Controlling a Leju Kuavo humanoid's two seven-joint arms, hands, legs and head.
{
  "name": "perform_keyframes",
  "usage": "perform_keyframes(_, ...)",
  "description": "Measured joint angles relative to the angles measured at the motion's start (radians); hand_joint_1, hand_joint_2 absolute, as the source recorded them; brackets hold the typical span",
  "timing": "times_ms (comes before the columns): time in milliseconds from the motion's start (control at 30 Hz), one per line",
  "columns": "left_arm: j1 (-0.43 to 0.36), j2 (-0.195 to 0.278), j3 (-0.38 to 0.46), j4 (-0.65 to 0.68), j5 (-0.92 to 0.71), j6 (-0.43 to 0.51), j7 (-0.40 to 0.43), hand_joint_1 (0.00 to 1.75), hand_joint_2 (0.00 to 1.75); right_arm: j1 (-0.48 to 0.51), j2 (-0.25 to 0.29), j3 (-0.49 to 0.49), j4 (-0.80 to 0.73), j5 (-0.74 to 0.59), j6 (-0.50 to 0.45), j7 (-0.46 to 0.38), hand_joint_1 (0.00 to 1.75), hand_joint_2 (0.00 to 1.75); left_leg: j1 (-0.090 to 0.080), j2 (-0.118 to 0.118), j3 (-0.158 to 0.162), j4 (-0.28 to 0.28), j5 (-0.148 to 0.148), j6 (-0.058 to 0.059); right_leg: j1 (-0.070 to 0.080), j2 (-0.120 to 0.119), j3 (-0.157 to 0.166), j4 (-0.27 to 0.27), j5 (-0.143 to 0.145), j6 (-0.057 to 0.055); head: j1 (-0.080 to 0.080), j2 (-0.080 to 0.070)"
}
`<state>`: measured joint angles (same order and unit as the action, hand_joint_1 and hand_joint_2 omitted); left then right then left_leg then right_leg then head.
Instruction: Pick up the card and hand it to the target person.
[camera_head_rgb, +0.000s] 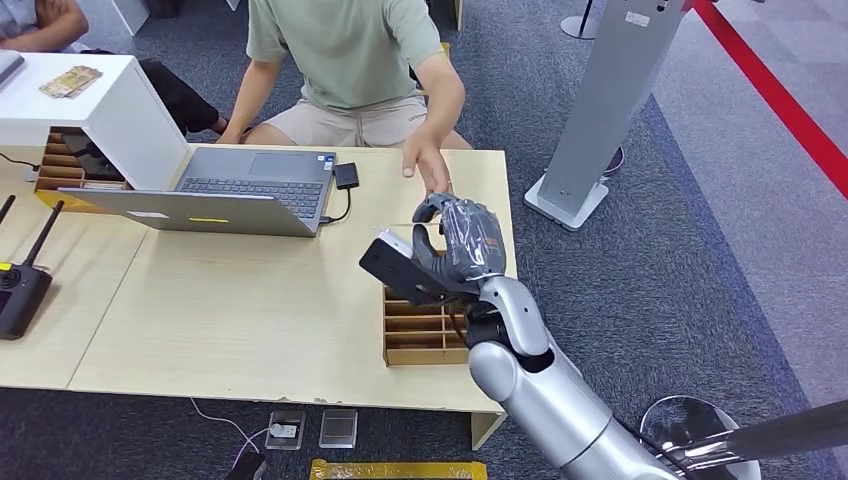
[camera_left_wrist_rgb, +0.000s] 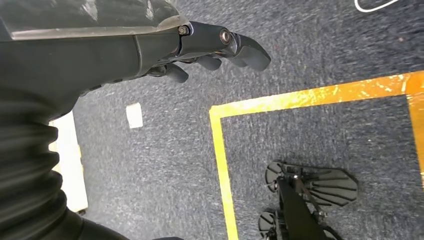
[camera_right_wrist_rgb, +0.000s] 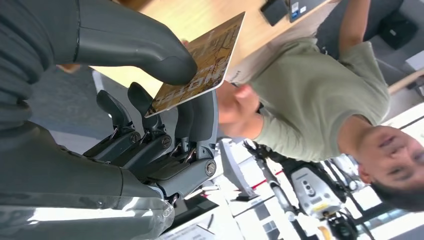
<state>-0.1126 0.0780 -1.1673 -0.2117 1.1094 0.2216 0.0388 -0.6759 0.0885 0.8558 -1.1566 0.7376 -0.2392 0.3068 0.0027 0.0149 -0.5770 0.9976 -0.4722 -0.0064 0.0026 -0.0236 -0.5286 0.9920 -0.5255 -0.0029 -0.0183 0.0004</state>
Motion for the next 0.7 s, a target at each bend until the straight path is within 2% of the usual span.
perform_keyframes(133,-0.004,0.0,-0.003,0.0,-0.005,-0.001,-0.009,0.0,1.75,-0.1,0.051,0.003,0.173,-0.013,-0.028,-0.046,1.5,1.75,0.0,0.0,0.0,0.0,0.0,0.0,0.0,0.0,0.0,0.0,0.0,0.0,0.0,0.0)
perform_keyframes(367,-0.015,0.0,-0.004,0.0,-0.01,-0.013,-0.008,0.0,1.75,-0.237,0.12,0.012,0.453,0.007,-0.026,-0.025,1.5,1.75,0.0,0.0,0.0,0.0,0.0,0.0,0.0,0.0,0.0,0.0,0.0,0.0,0.0,0.0)
perform_keyframes(500,-0.013,0.0,-0.004,0.0,-0.008,-0.025,-0.001,0.0,0.0,-0.249,0.144,0.015,0.538,0.012,-0.032,-0.035,0.0,1.75,0.0,0.0,0.0,0.0,0.0,0.0,0.0,0.0,0.0,0.0,0.0,0.0,0.0,0.0)
perform_keyframes(700,-0.013,0.0,-0.009,0.0,-0.003,-0.035,0.009,0.0,0.0,-0.253,0.164,0.018,0.607,-0.002,-0.044,-0.04,0.0,1.75,0.0,0.0,0.0,0.0,0.0,0.0,0.0,0.0,-0.001,0.0,0.0,0.0,0.0,0.0)
